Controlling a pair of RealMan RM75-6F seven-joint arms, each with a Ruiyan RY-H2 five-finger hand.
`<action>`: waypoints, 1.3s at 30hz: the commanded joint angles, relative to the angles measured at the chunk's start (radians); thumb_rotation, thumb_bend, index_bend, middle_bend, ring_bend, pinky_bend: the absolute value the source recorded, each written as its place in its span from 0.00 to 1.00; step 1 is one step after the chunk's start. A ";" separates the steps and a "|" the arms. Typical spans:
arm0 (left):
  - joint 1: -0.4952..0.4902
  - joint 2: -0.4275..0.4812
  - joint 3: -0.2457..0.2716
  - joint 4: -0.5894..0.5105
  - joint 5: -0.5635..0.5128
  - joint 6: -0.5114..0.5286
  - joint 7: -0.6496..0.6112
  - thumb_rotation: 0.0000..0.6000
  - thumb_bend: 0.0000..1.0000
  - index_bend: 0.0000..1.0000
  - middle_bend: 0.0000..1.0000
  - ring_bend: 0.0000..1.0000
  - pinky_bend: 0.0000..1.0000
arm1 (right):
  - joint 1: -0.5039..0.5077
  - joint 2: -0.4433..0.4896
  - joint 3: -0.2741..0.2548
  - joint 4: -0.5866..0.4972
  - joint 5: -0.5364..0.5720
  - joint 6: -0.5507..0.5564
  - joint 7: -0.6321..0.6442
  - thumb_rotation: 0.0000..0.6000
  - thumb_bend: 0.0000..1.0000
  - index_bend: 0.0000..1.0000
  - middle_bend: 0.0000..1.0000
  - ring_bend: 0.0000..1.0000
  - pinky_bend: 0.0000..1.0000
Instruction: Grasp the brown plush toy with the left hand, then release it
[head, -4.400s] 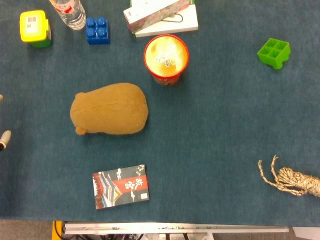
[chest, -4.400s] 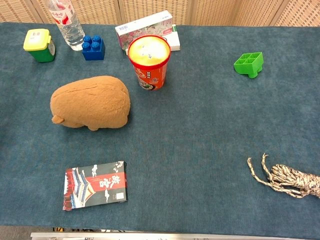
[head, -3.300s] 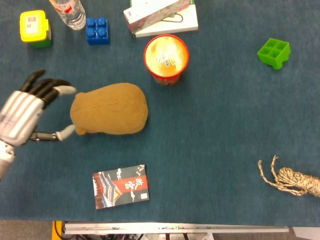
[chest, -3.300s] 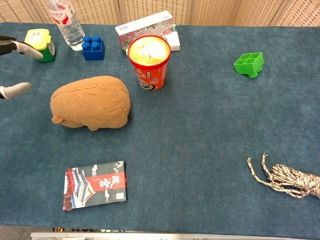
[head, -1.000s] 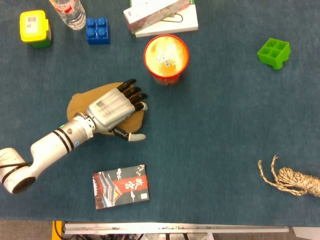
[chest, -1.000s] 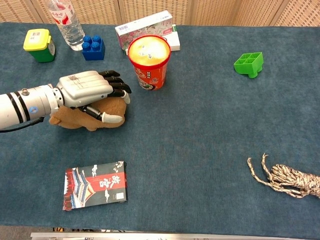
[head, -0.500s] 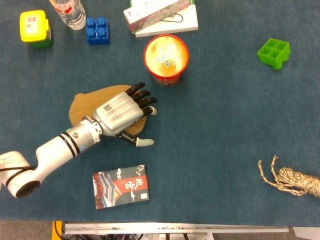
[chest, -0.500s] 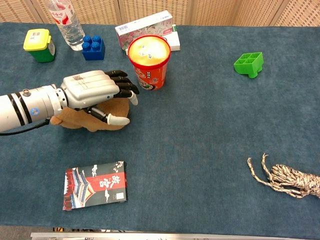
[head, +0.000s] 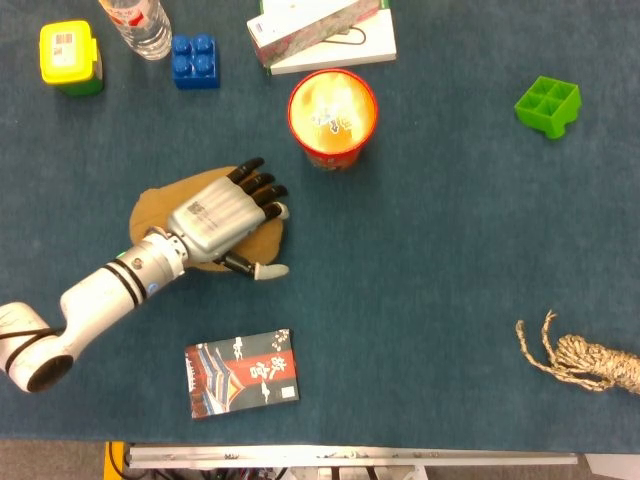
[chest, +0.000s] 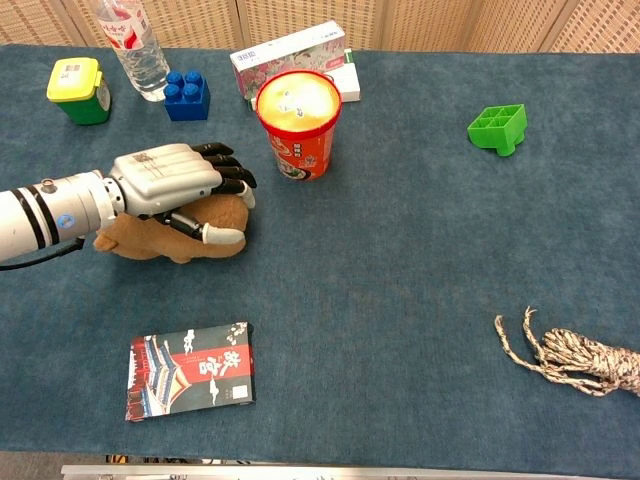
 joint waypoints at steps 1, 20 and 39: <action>0.015 0.022 0.003 -0.023 -0.014 0.017 0.010 0.03 0.12 0.24 0.16 0.11 0.00 | 0.000 -0.001 0.000 0.000 -0.002 0.001 0.003 1.00 0.19 0.25 0.26 0.15 0.12; 0.032 0.026 0.003 -0.087 0.015 0.061 -0.007 0.02 0.12 0.24 0.16 0.11 0.00 | -0.010 0.000 -0.001 0.004 -0.001 0.009 0.009 1.00 0.19 0.25 0.26 0.15 0.12; 0.071 0.044 0.012 -0.111 0.018 0.118 -0.052 0.02 0.12 0.24 0.16 0.11 0.00 | -0.007 -0.002 0.000 0.012 0.000 -0.002 0.017 1.00 0.19 0.25 0.26 0.15 0.12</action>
